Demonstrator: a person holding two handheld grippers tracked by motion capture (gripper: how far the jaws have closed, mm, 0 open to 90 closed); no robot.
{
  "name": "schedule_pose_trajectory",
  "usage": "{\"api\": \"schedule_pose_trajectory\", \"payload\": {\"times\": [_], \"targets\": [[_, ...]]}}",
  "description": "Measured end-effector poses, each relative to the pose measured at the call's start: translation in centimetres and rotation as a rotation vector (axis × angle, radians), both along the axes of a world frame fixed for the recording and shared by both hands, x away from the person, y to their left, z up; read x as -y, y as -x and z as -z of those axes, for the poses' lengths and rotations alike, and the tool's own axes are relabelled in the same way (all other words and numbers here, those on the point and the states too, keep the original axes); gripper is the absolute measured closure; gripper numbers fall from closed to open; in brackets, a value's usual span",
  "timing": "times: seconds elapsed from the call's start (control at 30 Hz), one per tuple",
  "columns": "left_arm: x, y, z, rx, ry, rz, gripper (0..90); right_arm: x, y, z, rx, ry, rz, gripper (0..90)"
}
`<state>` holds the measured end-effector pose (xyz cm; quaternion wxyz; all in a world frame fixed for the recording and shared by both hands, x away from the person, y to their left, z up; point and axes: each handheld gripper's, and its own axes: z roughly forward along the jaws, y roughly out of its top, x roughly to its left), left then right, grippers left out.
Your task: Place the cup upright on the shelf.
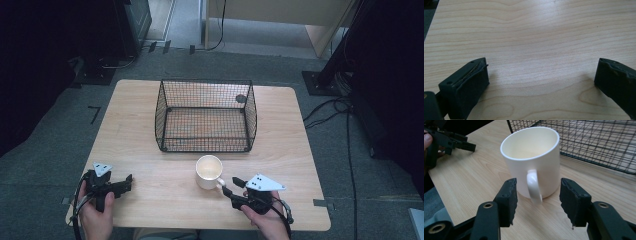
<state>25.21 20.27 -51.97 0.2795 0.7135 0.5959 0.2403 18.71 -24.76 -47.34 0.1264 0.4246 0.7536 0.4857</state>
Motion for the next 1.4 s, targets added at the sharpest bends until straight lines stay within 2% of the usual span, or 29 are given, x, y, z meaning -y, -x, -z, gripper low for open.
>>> {"api": "schedule_pose_trajectory", "payload": {"times": [0.27,0.5,0.57,0.67,0.77,0.87,0.9,1.03,1.13,1.23,1.4], "targets": [[0.0,0.0,0.0,0.0,0.0,0.0,0.0,-1.0,-0.7,0.8,-0.025,0.015,0.005,61.2],[0.0,0.0,0.0,0.0,0.0,0.0,0.0,-1.2,-1.1,1.0,-0.036,0.016,-0.008,66.7],[0.0,0.0,0.0,0.0,0.0,0.0,0.0,-1.3,-1.4,1.2,-0.063,0.009,-0.034,74.9],[0.0,0.0,0.0,0.0,0.0,0.0,0.0,-1.4,-1.6,1.4,-0.074,0.002,-0.049,75.0],[0.0,0.0,0.0,0.001,0.001,-0.001,0.0,-1.6,-1.6,1.5,-0.052,0.032,-0.031,69.5],[0.0,0.0,0.0,0.0,0.0,0.0,0.0,-1.9,-1.6,1.7,-0.045,0.058,-0.023,68.7],[0.0,0.0,0.0,0.001,0.001,-0.001,0.0,-2.2,-1.6,1.8,-0.04,0.073,-0.026,73.2],[0.0,0.0,0.0,0.001,0.001,-0.001,0.0,-2.4,-1.5,1.5,-0.012,0.107,-0.01,80.0],[0.0,0.0,0.0,0.0,0.0,0.0,0.0,-2.3,-1.5,1.2,-0.009,0.086,0.001,80.3],[0.0,0.0,0.0,0.0,0.0,0.0,0.0,-2.2,-1.4,0.5,0.012,0.104,0.009,80.4],[0.0,0.0,0.0,0.0,0.0,0.0,0.0,-2.4,-1.3,-0.1,0.027,0.102,0.007,80.4]]}}
